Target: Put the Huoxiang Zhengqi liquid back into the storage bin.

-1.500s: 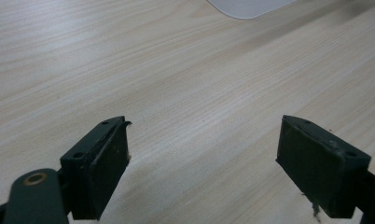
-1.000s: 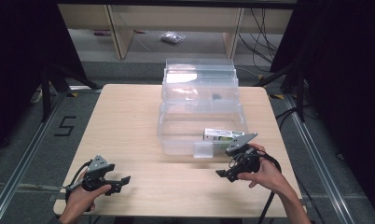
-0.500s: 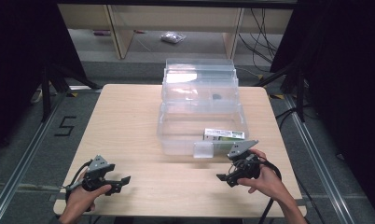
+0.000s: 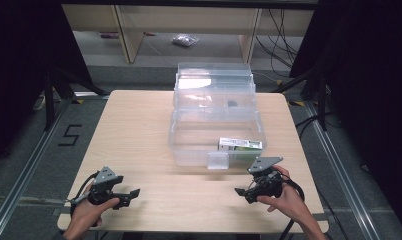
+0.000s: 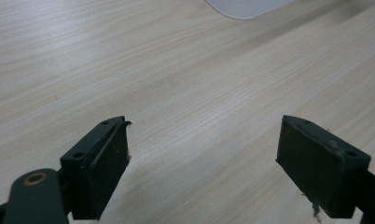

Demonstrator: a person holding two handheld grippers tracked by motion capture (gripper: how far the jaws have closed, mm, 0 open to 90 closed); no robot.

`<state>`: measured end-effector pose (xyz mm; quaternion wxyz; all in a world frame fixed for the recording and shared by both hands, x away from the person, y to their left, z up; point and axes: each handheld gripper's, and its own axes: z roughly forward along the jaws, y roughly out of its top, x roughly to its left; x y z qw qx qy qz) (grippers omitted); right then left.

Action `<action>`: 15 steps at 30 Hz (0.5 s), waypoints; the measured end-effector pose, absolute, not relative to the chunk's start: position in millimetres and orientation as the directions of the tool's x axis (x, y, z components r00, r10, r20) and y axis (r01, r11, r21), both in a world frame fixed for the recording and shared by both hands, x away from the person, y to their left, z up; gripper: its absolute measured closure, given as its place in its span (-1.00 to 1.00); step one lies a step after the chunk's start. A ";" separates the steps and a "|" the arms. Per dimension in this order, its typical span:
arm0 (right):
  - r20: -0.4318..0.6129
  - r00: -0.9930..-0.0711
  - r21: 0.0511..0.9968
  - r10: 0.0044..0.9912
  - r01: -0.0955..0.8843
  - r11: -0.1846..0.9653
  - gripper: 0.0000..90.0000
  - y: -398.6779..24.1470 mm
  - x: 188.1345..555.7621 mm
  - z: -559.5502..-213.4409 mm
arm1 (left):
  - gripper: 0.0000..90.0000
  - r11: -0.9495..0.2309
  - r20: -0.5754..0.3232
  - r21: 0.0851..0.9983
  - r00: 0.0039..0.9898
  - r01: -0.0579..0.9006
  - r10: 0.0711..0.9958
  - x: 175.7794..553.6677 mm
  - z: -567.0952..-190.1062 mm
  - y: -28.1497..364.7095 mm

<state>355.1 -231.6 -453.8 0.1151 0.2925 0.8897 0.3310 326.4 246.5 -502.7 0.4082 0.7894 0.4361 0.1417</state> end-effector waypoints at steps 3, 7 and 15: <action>-0.011 -0.804 0.663 0.594 0.439 0.606 -0.62 -233.6 355.7 -457.2 | -0.65 -0.285 -0.131 0.770 0.578 0.571 0.805 326.2 -502.4 246.6; -0.007 -0.795 0.661 0.606 0.451 0.600 -0.62 -235.0 354.1 -460.0 | -0.64 -0.284 -0.131 0.770 0.578 0.571 0.806 326.2 -502.5 246.7; -0.002 -0.765 0.661 0.644 0.483 0.575 -0.62 -239.1 345.8 -463.8 | -0.65 -0.276 -0.130 0.777 0.573 0.565 0.809 325.9 -502.5 246.5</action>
